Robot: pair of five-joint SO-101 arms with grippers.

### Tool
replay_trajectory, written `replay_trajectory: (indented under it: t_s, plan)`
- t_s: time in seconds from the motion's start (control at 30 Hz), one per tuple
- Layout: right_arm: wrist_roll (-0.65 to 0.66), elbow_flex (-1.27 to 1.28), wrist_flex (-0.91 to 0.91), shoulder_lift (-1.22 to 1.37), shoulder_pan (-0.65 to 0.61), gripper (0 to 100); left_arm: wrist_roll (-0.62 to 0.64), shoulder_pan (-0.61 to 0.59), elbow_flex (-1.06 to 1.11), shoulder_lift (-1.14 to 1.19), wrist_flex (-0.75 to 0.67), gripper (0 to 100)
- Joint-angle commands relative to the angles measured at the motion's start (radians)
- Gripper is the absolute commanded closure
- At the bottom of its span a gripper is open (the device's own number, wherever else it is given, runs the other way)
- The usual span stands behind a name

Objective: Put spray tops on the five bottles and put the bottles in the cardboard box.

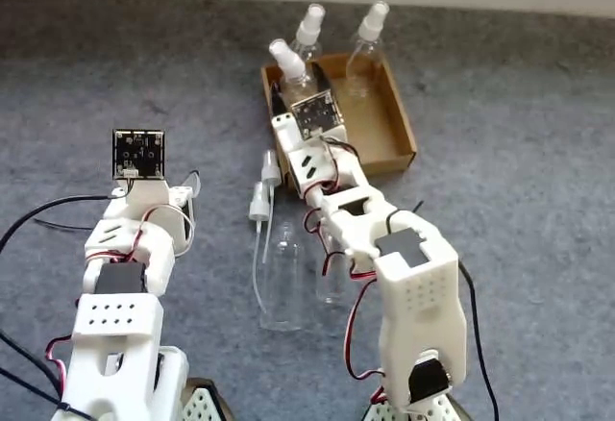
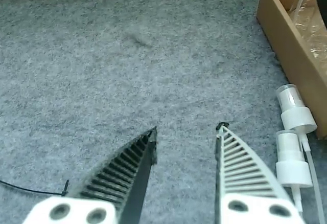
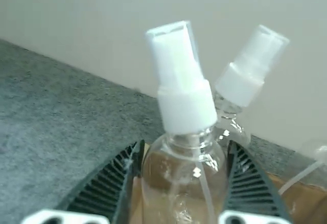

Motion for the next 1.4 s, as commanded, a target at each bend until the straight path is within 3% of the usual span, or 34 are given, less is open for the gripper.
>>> replay_trajectory:
  t_s: [0.0,0.23,0.43,0.77,0.97,1.37]
  plan:
    - [0.012,-0.042,-0.010,-0.013,-0.007,80.7,0.009,0.015,-0.008,0.005,-0.028,82]
    - [0.012,-0.038,-0.007,-0.053,-0.007,80.7,0.009,0.015,-0.008,0.005,-0.028,82]
    - [-0.069,-0.019,0.157,-0.134,-0.005,80.7,0.009,0.015,-0.008,0.005,-0.028,82]
    - [-0.081,-0.019,0.166,-0.139,-0.005,80.3,0.009,0.015,-0.008,0.005,-0.028,82]
    - [-0.081,-0.018,0.170,-0.139,-0.005,66.4,0.009,0.015,-0.008,0.005,-0.028,82]
    - [-0.081,-0.021,0.222,-0.200,-0.002,66.1,0.009,0.015,-0.008,0.005,-0.028,82]
